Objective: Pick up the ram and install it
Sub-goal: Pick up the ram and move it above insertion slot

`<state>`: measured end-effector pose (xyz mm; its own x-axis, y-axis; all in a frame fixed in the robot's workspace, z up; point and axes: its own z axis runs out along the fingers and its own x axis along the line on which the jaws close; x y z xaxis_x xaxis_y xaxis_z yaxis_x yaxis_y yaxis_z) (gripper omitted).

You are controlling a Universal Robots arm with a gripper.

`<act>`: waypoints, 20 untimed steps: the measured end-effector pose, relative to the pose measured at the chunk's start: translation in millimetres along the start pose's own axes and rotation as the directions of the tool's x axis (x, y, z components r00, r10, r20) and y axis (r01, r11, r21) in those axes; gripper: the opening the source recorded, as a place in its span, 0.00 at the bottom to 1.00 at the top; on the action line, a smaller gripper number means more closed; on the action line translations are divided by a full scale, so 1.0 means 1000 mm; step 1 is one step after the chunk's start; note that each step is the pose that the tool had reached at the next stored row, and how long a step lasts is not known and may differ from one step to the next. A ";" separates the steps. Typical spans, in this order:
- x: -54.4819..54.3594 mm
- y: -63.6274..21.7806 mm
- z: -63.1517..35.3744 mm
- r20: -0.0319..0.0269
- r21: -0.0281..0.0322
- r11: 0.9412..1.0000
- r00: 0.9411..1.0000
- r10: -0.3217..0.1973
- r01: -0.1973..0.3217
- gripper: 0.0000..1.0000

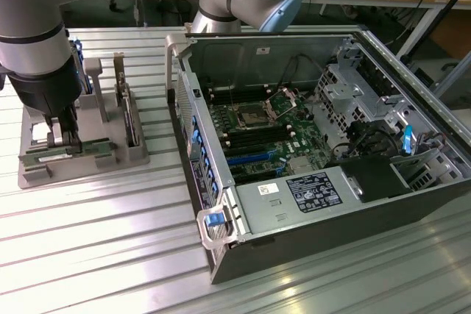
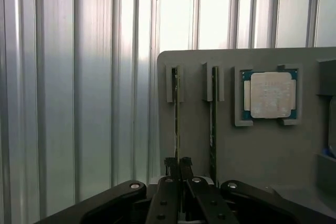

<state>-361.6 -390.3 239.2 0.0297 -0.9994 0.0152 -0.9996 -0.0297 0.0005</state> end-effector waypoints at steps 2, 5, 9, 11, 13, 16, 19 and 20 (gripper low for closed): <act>0.000 0.0000 -0.0019 0.000 0.000 1.000 1.000 0.000 0.000 0.12; 0.000 0.0000 -0.0060 0.000 0.000 1.000 1.000 0.000 0.000 0.12; 0.000 0.0000 -0.0139 0.000 0.000 1.000 1.000 0.000 0.000 0.12; 0.000 0.0000 -0.0163 0.000 0.000 1.000 1.000 0.000 0.000 0.12; 0.000 0.0000 -0.0211 0.000 0.000 1.000 1.000 0.000 0.000 0.12; 0.000 0.0000 -0.0288 0.000 0.000 1.000 1.000 0.000 0.000 0.12; 0.001 0.0000 -0.0362 0.000 0.000 1.000 1.000 0.000 0.000 0.12; 0.001 0.0000 -0.0380 0.000 0.000 1.000 1.000 0.000 0.000 0.12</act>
<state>-361.6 -390.3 277.2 0.0298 -0.9994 0.0150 -0.9996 -0.0298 0.0004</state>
